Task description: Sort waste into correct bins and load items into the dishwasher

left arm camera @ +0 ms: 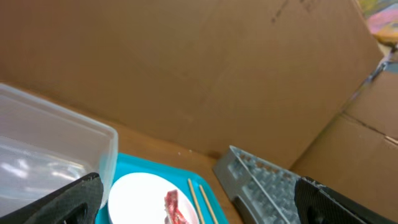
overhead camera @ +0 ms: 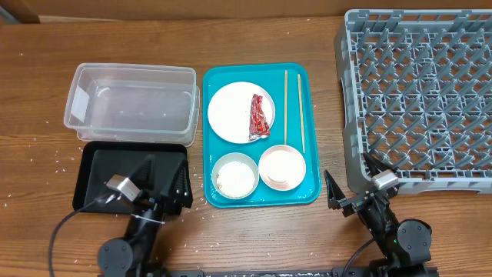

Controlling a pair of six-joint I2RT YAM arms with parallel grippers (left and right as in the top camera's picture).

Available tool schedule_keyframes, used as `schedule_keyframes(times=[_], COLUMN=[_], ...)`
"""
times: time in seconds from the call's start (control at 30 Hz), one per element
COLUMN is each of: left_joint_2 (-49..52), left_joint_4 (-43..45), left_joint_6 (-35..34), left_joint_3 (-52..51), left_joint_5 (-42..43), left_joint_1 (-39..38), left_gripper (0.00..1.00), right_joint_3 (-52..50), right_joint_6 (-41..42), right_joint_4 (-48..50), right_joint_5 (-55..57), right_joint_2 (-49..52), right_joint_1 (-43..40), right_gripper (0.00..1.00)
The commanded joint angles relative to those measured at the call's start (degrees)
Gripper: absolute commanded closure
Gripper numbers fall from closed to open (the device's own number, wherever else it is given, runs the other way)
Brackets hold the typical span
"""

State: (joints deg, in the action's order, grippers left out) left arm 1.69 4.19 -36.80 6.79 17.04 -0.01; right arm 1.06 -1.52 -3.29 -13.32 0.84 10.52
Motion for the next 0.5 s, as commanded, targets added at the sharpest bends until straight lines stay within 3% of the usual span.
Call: schedule_keyframes(times=[0.0,0.1,0.23,0.47], left_joint_2=[4.24,13.53,30.27,60.76], left_joint_4=[-6.27,-17.0,-32.17,-65.61], left_joint_6=[3.8,8.22,14.29,24.28], left_joint_3=[11.47,22.47,39.74,74.05], left_joint_5=[2.01,2.14,6.34,6.69], left_joint_1=[-0.39,-0.39,-0.44,-4.98], left_gripper=[0.0,0.0,0.0,0.0], right_joint_3=[-0.61,-0.55,3.17,23.3], right_joint_6=[0.0,2.49,13.25,16.55], right_joint_4=[0.07,3.5,2.03,-17.57], right_joint_5=[-2.89,-6.27,-6.03,-1.22], right_joint_2=[-0.68,-0.68,-0.61,6.84], right_joint_1=[-0.15,-0.15,-0.15,-0.15], right_gripper=[0.0,0.0,0.0,0.0])
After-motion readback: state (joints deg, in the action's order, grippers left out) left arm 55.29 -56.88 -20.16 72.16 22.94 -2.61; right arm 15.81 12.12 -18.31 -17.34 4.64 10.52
